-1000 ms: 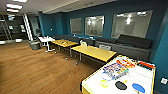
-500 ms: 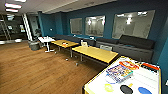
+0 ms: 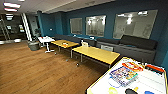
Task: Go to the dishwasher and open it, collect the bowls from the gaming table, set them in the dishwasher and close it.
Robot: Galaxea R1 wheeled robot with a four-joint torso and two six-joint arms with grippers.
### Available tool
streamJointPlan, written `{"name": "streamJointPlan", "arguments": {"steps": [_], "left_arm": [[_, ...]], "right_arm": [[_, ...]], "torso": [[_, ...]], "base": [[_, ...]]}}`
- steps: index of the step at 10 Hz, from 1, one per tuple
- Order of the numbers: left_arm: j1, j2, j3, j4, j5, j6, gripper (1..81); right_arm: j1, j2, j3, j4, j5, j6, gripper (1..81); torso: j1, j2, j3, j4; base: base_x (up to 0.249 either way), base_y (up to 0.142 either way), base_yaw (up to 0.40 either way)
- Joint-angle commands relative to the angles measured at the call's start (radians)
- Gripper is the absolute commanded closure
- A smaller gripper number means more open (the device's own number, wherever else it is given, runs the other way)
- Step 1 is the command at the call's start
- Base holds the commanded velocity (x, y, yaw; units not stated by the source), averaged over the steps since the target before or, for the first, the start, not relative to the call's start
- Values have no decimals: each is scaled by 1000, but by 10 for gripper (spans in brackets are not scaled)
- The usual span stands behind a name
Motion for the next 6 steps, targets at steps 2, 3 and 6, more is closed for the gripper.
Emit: {"name": "streamJointPlan", "arguments": {"steps": [2, 3, 6], "left_arm": [[-46, -2, 11, 9, 46, 6, 10], [-46, -2, 11, 9, 46, 6, 10], [-46, -3, 11, 9, 46, 6, 10]], "right_arm": [[45, -1, 7, -3, -40, -1, 10], [45, -1, 7, -3, -40, -1, 10], [45, -1, 7, -3, -40, -1, 10]], "torso": [[0, 0, 0, 0], [0, 0, 0, 0], [0, 0, 0, 0]], "base": [[122, 30, 0], [122, 0, 0], [117, 0, 0]]}}
